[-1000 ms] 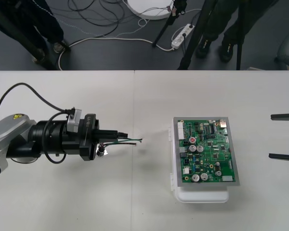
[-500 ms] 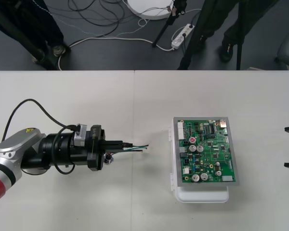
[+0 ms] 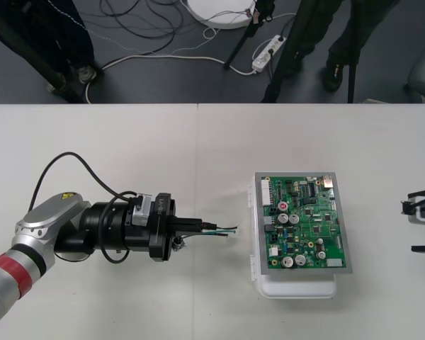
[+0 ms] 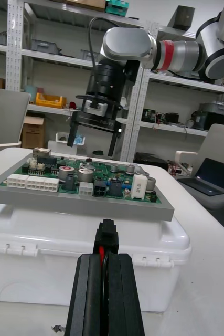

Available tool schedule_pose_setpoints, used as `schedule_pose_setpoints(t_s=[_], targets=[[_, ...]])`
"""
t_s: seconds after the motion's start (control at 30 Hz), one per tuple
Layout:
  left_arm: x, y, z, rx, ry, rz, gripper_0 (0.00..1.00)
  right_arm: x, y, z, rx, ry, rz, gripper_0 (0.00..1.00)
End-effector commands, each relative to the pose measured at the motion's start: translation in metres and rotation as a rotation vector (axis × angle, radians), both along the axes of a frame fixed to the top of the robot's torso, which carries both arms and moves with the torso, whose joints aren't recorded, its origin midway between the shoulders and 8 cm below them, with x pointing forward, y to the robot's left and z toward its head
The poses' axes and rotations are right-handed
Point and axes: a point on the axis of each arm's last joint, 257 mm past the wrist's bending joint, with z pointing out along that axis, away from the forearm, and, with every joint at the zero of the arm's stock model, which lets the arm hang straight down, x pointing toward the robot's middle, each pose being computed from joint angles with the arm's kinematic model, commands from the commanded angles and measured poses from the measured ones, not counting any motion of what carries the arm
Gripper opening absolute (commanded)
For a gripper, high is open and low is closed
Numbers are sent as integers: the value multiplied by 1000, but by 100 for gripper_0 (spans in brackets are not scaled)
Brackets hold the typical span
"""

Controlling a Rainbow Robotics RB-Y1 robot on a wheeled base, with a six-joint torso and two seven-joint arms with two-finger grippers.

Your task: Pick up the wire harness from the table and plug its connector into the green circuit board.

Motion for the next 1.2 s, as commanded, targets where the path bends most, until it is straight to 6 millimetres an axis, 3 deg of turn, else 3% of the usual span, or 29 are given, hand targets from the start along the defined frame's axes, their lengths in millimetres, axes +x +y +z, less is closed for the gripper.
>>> schedule_pose_setpoints(t_s=[0.03,0.3,0.73,1.2], targets=[[-6,-25,6,-7,-75,-48,0,7,20,7,-64,-6,-2,100],[-1,-33,7,6,-68,-47,0,16,46,3,-96,-8,41,100],[11,-58,8,26,-61,5,0,26,71,-1,-154,-23,129,100],[8,-74,12,10,-37,2,0,7,87,13,-192,8,106,100]])
